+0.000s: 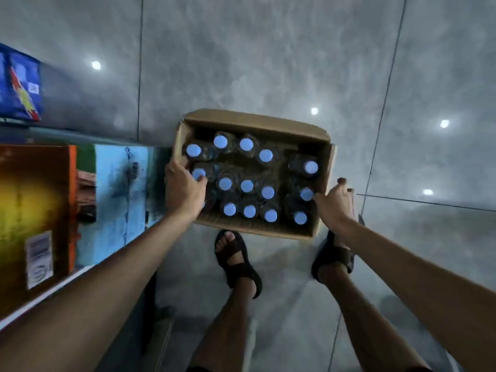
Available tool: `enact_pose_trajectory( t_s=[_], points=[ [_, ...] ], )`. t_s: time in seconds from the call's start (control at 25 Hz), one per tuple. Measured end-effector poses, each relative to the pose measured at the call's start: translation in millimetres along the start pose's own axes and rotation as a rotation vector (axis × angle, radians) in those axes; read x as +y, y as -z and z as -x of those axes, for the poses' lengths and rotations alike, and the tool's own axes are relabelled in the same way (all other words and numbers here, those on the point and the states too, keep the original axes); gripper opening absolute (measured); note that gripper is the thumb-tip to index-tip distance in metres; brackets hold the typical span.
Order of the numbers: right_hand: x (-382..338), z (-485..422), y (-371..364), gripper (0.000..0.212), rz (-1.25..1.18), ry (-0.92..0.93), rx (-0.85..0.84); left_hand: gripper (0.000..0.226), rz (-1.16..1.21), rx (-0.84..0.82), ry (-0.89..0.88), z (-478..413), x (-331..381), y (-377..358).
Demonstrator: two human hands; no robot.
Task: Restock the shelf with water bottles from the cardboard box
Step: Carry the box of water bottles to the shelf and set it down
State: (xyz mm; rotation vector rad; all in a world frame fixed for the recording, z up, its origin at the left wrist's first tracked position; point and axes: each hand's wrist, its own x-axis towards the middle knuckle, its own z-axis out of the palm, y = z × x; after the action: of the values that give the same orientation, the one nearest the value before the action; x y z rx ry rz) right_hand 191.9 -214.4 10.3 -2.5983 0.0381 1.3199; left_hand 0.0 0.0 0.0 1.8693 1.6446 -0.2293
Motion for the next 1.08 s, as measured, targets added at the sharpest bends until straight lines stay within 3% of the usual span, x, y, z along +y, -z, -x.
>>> enact_pose_trajectory(
  t_s=[0.28, 0.4, 0.68, 0.88, 1.08],
  points=[
    [25.3, -61.9, -51.0, 0.029, -0.058, -0.065, 0.064, 0.046, -0.282, 0.111, 0.098, -56.7, -28.8, -26.8],
    [29.3, -72.1, -50.3, 0.026, -0.013, -0.055, 0.082, 0.029, -0.372, 0.003, 0.126, -76.1, -46.7, -27.0],
    [28.2, -91.6, -50.1, 0.035, 0.054, -0.076, 0.069, 0.03, -0.125, -0.204, 0.333, -102.5, -62.2, -26.7],
    [38.5, -91.2, -51.1, 0.027, 0.045, 0.006, 0.067, 0.014, -0.17, -0.218, 0.267, -99.8, -65.4, -24.4],
    [36.6, -89.2, -38.0, 0.018, 0.026, 0.052, 0.014, 0.019, -0.186, -0.199, 0.225, -89.3, -61.4, -16.0]
  ],
)
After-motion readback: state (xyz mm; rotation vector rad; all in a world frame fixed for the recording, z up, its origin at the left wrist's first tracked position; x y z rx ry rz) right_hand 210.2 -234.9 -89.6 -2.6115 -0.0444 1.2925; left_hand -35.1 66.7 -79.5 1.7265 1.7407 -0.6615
